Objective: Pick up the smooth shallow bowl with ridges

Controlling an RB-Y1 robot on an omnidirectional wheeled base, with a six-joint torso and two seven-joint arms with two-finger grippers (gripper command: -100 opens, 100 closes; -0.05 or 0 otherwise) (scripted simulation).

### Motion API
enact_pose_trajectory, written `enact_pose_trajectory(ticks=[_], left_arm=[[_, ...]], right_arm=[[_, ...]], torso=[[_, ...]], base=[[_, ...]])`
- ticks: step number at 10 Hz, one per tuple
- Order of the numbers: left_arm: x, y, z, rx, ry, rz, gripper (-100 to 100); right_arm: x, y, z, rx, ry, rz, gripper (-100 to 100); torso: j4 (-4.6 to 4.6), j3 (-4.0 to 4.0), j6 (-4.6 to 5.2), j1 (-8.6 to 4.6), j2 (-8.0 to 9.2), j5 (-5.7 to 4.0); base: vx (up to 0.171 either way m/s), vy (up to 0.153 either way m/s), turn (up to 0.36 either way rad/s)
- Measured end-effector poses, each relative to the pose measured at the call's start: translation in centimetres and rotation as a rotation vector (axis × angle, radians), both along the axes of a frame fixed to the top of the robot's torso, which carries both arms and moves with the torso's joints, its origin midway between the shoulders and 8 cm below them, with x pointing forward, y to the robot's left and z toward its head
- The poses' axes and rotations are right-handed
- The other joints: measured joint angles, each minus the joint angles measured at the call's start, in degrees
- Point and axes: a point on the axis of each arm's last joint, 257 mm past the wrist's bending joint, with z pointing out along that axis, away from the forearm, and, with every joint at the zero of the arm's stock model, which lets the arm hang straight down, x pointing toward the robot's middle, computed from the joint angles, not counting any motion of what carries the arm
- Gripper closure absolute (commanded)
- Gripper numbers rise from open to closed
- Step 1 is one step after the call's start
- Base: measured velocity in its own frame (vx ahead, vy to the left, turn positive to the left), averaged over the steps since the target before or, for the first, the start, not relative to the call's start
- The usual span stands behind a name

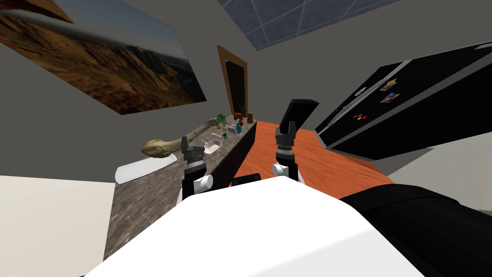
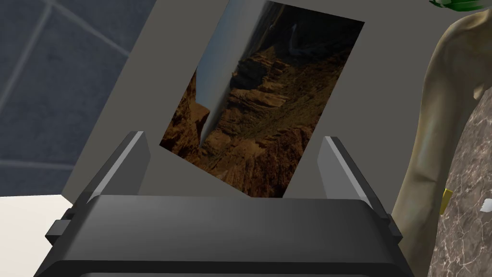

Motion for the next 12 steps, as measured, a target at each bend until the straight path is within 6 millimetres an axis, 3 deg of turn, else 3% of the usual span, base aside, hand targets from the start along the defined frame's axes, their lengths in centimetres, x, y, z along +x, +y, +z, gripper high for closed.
enact_pose_trajectory(ticks=[6, 12], left_arm=[[0.7, 0.8, -1.2, 0.082, 0.088, -0.04, -100], [1.1, 3.8, -3.5, 0.054, 0.229, -0.024, -100]], right_arm=[[0.0, 0.0, 0.0, 0.0, 0.0, 0.0, 0], [0.0, 0.0, 0.0, 0.0, 0.0, 0.0, 0]], torso=[[-0.06, -0.14, 0.0, -0.35, -0.24, -0.07], [-0.09, -0.22, 0.0, -0.53, -0.38, -0.12]], base=[[0.051, -0.072, 0.03], [0.097, -0.124, 0.044]])
